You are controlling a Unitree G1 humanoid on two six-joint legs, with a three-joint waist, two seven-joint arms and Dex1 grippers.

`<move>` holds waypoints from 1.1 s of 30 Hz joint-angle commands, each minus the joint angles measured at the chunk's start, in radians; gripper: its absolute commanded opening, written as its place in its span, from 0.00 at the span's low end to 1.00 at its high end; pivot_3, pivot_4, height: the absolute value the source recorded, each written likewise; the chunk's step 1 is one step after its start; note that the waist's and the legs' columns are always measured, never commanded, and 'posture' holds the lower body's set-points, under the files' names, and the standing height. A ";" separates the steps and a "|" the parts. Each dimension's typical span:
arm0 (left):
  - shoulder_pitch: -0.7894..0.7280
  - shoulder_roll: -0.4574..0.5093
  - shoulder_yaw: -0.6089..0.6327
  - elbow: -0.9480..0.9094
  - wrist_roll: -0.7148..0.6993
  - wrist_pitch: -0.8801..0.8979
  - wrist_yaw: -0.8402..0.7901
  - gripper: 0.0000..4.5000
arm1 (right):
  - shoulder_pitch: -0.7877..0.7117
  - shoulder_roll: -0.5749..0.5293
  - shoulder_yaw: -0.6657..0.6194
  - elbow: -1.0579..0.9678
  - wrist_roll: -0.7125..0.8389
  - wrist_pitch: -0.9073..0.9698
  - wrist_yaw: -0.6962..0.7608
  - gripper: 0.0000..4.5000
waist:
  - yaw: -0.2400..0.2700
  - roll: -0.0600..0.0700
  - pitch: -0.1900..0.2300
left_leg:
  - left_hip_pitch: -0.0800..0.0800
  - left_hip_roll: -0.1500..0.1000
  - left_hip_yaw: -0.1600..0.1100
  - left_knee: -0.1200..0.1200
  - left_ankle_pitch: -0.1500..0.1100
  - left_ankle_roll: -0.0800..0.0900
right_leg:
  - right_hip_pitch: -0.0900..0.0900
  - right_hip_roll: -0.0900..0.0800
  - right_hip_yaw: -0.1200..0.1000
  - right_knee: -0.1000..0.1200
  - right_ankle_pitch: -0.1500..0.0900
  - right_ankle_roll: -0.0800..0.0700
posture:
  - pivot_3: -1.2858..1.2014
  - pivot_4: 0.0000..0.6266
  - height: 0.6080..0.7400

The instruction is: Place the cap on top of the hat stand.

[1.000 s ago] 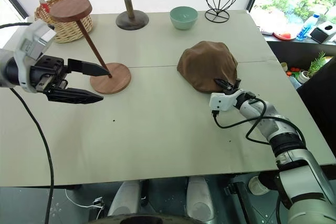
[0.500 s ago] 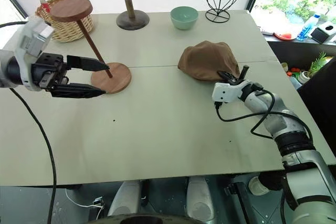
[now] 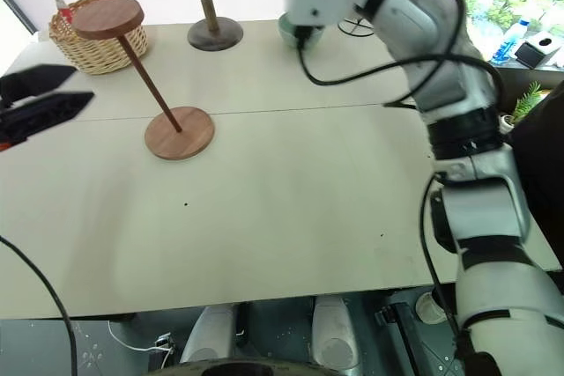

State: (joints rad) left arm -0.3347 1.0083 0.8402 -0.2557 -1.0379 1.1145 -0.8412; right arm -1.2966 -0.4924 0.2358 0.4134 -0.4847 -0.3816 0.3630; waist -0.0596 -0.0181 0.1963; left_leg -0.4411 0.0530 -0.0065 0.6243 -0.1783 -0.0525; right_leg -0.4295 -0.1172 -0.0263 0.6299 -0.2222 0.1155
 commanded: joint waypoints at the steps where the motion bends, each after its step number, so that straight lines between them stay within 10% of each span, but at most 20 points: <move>1: 0.069 -0.002 0.139 0.009 -0.013 0.006 0.036 1.00 | -0.107 0.097 0.022 0.088 0.021 -0.056 -0.056 0.01 | 0.002 0.000 0.000 | 0.000 0.000 0.000 0.000 0.000 0.000 | 0.000 0.000 0.000 0.000 0.000 0.000 | 0.52 0.24 0.91; 12: 0.208 0.025 0.299 0.008 -0.019 -0.012 0.067 1.00 | -0.134 0.333 0.107 0.266 0.039 -0.184 -0.069 0.01 | 0.005 -0.004 -0.002 | 0.000 0.000 0.000 -0.003 0.001 -0.002 | -0.001 0.000 -0.001 0.000 0.000 -0.002 | 0.52 0.24 0.91; 25: 0.163 0.081 0.236 0.055 -0.031 -0.047 0.068 1.00 | 0.019 0.334 0.153 0.230 0.043 -0.123 0.022 0.01 | 0.003 -0.004 -0.002 | 0.000 0.000 -0.001 -0.006 0.001 -0.002 | -0.002 0.000 -0.002 0.000 0.000 -0.002 | 0.52 0.24 0.91; 33: 0.105 0.105 0.130 0.098 -0.017 -0.084 0.039 1.00 | 0.100 0.322 0.140 0.082 0.063 -0.050 0.065 0.87 | 0.000 -0.004 -0.002 | 0.000 0.000 -0.001 -0.008 0.003 -0.005 | -0.003 0.000 -0.002 0.000 0.000 -0.002 | 0.52 0.24 0.91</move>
State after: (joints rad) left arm -0.2112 1.0834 0.9707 -0.1573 -1.0552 1.0569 -0.7895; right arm -1.1857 -0.1685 0.4042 0.5580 -0.4404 -0.4373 0.4277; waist -0.0598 -0.0219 0.1947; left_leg -0.4407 0.0531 -0.0070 0.6158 -0.1756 -0.0578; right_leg -0.4325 -0.1172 -0.0279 0.6297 -0.2219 0.1141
